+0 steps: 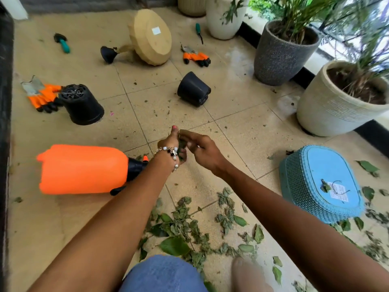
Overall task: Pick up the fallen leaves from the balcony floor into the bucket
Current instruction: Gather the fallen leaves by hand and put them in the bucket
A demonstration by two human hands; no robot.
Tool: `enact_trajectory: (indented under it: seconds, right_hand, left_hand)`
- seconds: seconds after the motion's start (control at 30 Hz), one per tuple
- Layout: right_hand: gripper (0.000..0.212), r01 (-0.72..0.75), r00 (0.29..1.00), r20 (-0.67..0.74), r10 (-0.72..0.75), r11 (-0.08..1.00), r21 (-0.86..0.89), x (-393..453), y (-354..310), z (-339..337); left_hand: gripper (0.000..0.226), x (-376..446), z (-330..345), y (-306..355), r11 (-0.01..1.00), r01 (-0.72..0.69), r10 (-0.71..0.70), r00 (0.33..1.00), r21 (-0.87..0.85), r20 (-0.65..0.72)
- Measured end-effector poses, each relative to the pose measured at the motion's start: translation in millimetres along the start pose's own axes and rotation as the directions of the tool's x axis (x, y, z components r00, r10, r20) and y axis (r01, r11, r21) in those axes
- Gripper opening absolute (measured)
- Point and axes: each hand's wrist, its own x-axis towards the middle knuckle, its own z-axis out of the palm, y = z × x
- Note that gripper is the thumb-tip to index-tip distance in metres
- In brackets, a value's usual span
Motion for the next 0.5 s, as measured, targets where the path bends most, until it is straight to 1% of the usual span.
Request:
enact_trajectory:
  seconds: [0.03,0.07,0.1,0.17,0.2,0.23,0.3,0.37,0.43,0.5]
  right_hand:
    - [0.042,-0.031,0.998,-0.052,0.033,0.998,0.051,1.6,-10.2,0.2]
    - [0.035,-0.071,0.994,-0.084,0.076,0.996,0.053,2.1,-20.3,-0.8]
    - [0.028,-0.106,0.990,-0.089,0.105,0.994,-0.003,1.4,-27.6,-4.2]
    - [0.021,-0.114,0.993,-0.009,0.115,0.968,-0.222,-2.0,-35.9,-11.1]
    - [0.019,-0.096,0.992,0.049,0.117,0.947,-0.307,-3.2,-35.2,-13.6]
    - [0.018,-0.084,0.987,0.101,0.126,0.934,-0.347,-5.5,-33.2,-14.4]
    - [0.018,-0.082,0.975,0.167,0.147,0.935,-0.346,-5.4,-24.7,-10.9]
    - [0.020,-0.119,0.959,0.209,0.194,0.939,-0.323,-0.5,-12.4,1.8]
    - [0.029,-0.136,0.941,0.246,0.232,0.925,-0.354,6.9,4.8,27.6]
    - [0.040,-0.099,0.945,0.239,0.222,0.894,-0.436,16.7,23.7,60.6]
  left_hand:
    - [0.040,-1.1,-5.8,7.1,0.999,-0.042,0.042,0.999,-0.003,-0.020]
    - [0.037,-4.0,-13.9,15.2,0.997,-0.074,0.074,0.997,0.002,-0.030]
    - [0.037,-6.5,-21.9,22.7,0.995,-0.096,0.096,0.995,0.012,-0.032]
    - [0.039,-7.9,-39.4,36.6,0.993,-0.113,0.113,0.993,0.016,-0.031]
    - [0.039,-5.6,-47.9,42.2,0.993,-0.113,0.114,0.992,0.015,-0.048]
    - [0.038,-4.5,-55.6,47.1,0.992,-0.123,0.124,0.989,0.020,-0.085]
    - [0.036,-0.7,-67.8,55.6,0.985,-0.174,0.175,0.970,0.019,-0.172]
    - [0.035,3.6,-76.4,58.3,0.974,-0.226,0.226,0.946,0.028,-0.232]
    - [0.034,11.4,-86.1,54.1,0.967,-0.255,0.253,0.931,0.024,-0.264]
    - [0.033,21.6,-94.6,51.0,0.963,-0.268,0.258,0.920,0.007,-0.295]
